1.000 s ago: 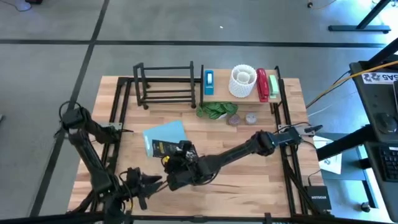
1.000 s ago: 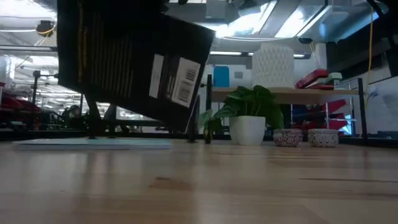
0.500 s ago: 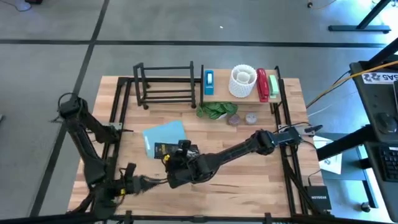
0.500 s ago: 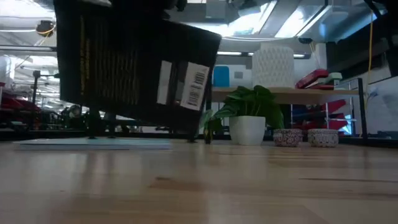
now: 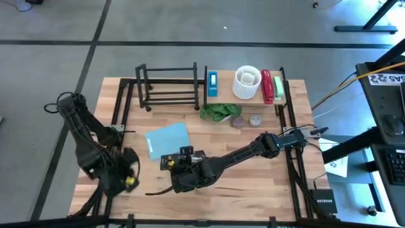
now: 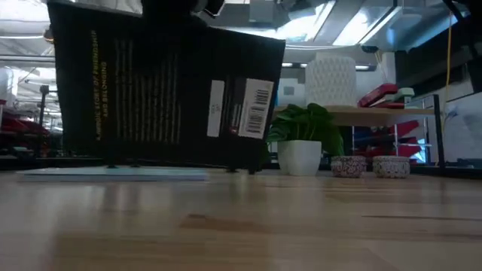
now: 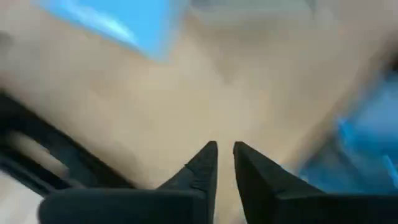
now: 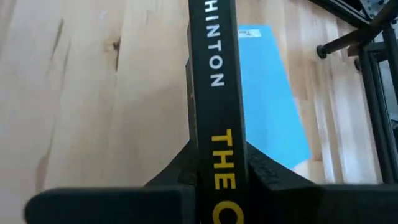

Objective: Stock shelves
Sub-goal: Put the black book on the bookshelf

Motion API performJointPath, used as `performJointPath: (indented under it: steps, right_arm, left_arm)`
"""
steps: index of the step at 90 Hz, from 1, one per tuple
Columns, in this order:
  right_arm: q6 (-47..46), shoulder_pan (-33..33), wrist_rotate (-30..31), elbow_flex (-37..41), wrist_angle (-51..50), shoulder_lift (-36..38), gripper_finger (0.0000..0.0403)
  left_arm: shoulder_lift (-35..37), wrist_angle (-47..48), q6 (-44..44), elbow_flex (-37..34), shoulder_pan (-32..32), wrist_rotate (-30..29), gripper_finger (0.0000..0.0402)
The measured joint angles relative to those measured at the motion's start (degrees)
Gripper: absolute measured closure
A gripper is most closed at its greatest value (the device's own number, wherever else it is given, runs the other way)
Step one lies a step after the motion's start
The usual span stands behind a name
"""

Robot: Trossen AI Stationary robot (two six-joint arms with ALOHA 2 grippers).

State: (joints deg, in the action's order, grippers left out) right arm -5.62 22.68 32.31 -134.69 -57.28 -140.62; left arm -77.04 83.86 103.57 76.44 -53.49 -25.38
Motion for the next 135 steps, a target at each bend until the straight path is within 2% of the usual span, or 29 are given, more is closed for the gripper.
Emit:
performJointPath:
  steps: [6, 10, 14, 22, 49, 69, 90, 102, 119, 135]
  right_arm:
    - [-0.1, -0.2, 0.0, 0.0, -1.1, 0.0, 0.0365]
    - [-0.4, -0.2, 0.0, 0.0, -1.7, 0.0, 0.0365]
    - [-0.6, -0.3, 0.0, 0.0, -1.9, 0.0, 0.0365]
    - [-0.6, -0.3, 0.0, 0.0, -1.5, 0.0, 0.0365]
    - [-0.8, -0.3, -0.7, 0.0, -1.4, 0.0, 0.0364]
    - [-1.8, -0.1, -0.9, 0.0, -2.9, 0.0, 0.0364]
    - [-5.5, -0.1, -0.9, 0.0, -5.6, 0.0, 0.0364]
    - [-8.6, -0.2, 1.3, 0.0, -5.6, 0.0, 0.0364]
    - [-13.2, -0.1, 5.9, 0.0, -5.8, 0.0, 0.0364]
    - [-16.2, 1.9, 14.7, 0.0, -6.3, 0.0, 0.0367]
  left_arm:
    - [0.1, 2.9, 11.3, -0.5, 0.0, -9.0, 0.0376]
    - [0.1, 3.5, 17.9, -1.5, -0.1, -12.8, 0.0376]
    - [0.1, 3.3, 22.2, -3.0, 0.1, -14.1, 0.0373]
    - [0.7, -2.0, 23.0, -6.2, 1.7, -12.2, 0.0354]
    - [5.1, -36.2, 25.4, -23.3, 3.7, -12.1, 0.0241]
    - [9.5, -64.0, 26.8, -37.7, 3.6, -17.9, 0.018]
    - [9.7, -87.3, 28.0, -48.6, 3.2, -23.7, 0.0141]
    - [9.7, -92.3, 29.4, -51.1, 3.2, -28.3, 0.0135]
    - [9.7, -94.1, 30.8, -51.6, 3.2, -36.1, 0.0134]
    - [9.7, -93.9, 31.1, -51.6, 3.7, -38.3, 0.0134]
